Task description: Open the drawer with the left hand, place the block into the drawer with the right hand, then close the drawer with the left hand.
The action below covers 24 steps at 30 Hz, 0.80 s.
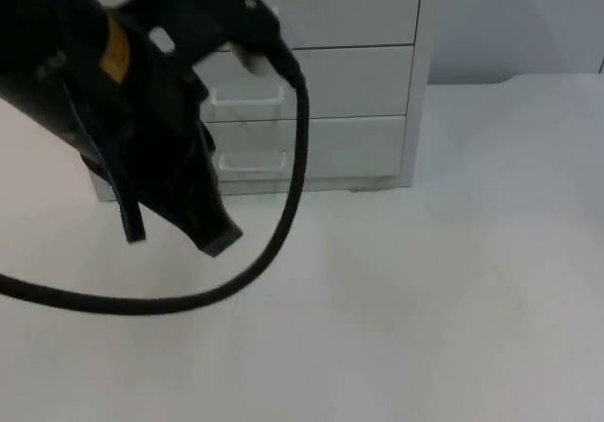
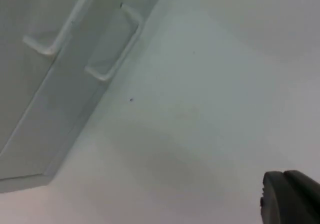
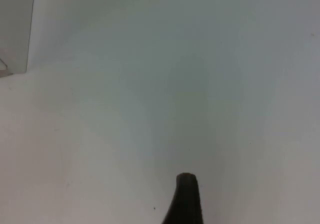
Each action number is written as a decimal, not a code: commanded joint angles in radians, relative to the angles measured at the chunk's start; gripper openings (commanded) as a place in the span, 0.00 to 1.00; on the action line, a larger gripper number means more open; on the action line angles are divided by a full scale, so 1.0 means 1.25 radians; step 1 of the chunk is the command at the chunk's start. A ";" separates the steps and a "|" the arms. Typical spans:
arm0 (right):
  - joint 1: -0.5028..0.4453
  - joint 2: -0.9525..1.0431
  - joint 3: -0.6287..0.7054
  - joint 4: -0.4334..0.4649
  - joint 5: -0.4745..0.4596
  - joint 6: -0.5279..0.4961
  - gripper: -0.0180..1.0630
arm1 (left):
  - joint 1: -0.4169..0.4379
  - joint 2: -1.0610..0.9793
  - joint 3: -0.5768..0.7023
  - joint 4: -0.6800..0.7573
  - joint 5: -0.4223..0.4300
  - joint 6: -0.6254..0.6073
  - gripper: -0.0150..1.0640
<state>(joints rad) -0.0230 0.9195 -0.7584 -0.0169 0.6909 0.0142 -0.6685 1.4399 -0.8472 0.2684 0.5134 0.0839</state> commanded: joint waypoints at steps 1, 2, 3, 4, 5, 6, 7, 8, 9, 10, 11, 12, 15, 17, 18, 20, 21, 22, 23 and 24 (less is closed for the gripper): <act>-0.002 -0.004 0.001 -0.001 -0.005 -0.006 0.61 | -0.003 -0.037 0.004 -0.064 0.015 0.024 0.01; -0.002 -0.004 0.001 0.001 -0.005 -0.006 0.61 | -0.003 -0.058 0.004 -0.077 0.017 0.024 0.01; -0.002 -0.004 0.001 0.001 -0.005 -0.006 0.61 | -0.003 -0.075 0.004 -0.091 0.018 0.024 0.01; -0.002 -0.004 0.001 0.001 -0.005 -0.006 0.61 | -0.003 -0.075 0.004 -0.091 0.018 0.024 0.01; -0.002 -0.004 0.001 0.001 -0.005 -0.006 0.61 | -0.003 -0.096 0.004 -0.103 0.020 0.024 0.01; -0.002 -0.004 0.001 0.001 -0.005 -0.006 0.61 | -0.003 -0.116 0.004 -0.115 0.023 0.024 0.01; -0.002 -0.004 0.001 0.001 -0.005 -0.006 0.61 | -0.003 -0.133 0.004 -0.130 0.029 0.024 0.01; -0.002 -0.004 0.001 0.001 -0.005 -0.006 0.61 | -0.003 -0.153 0.004 -0.142 0.034 0.024 0.01; -0.002 -0.004 0.001 0.001 -0.005 -0.006 0.61 | -0.003 -0.174 0.004 -0.152 0.040 0.024 0.01; -0.002 -0.004 0.001 0.001 -0.005 -0.006 0.61 | -0.003 -0.174 0.004 -0.152 0.040 0.024 0.01; -0.002 -0.004 0.001 0.001 -0.005 -0.006 0.61 | -0.003 -0.194 0.004 -0.162 0.044 0.024 0.01; -0.002 -0.004 0.001 0.001 -0.005 -0.006 0.61 | -0.003 -0.211 0.004 -0.173 0.045 0.024 0.01; -0.002 -0.004 0.001 0.002 -0.005 -0.006 0.61 | -0.003 -0.260 0.004 -0.210 0.056 0.046 0.01; -0.002 -0.004 0.001 0.002 -0.005 -0.006 0.61 | -0.003 -0.293 0.004 -0.230 0.077 0.061 0.01; -0.002 -0.004 0.001 0.004 -0.005 -0.006 0.61 | -0.003 -0.310 0.004 -0.234 0.089 0.061 0.01; -0.002 -0.004 0.001 0.008 -0.005 -0.006 0.61 | -0.003 -0.325 0.004 -0.239 0.102 0.061 0.01; -0.002 -0.004 0.001 0.008 -0.005 -0.006 0.61 | -0.003 -0.343 0.004 -0.246 0.111 0.064 0.01; -0.002 -0.004 0.001 0.018 -0.005 -0.006 0.61 | -0.003 -0.362 0.004 -0.254 0.124 0.075 0.01; -0.002 -0.004 0.001 0.018 -0.005 -0.006 0.61 | -0.003 -0.382 0.004 -0.263 0.134 0.082 0.01; -0.002 -0.004 0.001 0.018 -0.005 -0.006 0.61 | -0.003 -0.398 0.004 -0.271 0.147 0.088 0.01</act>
<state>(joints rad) -0.0230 0.9195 -0.7584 0.0000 0.6909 0.0142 -0.6685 0.9791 -0.8451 -0.0382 0.6703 0.1767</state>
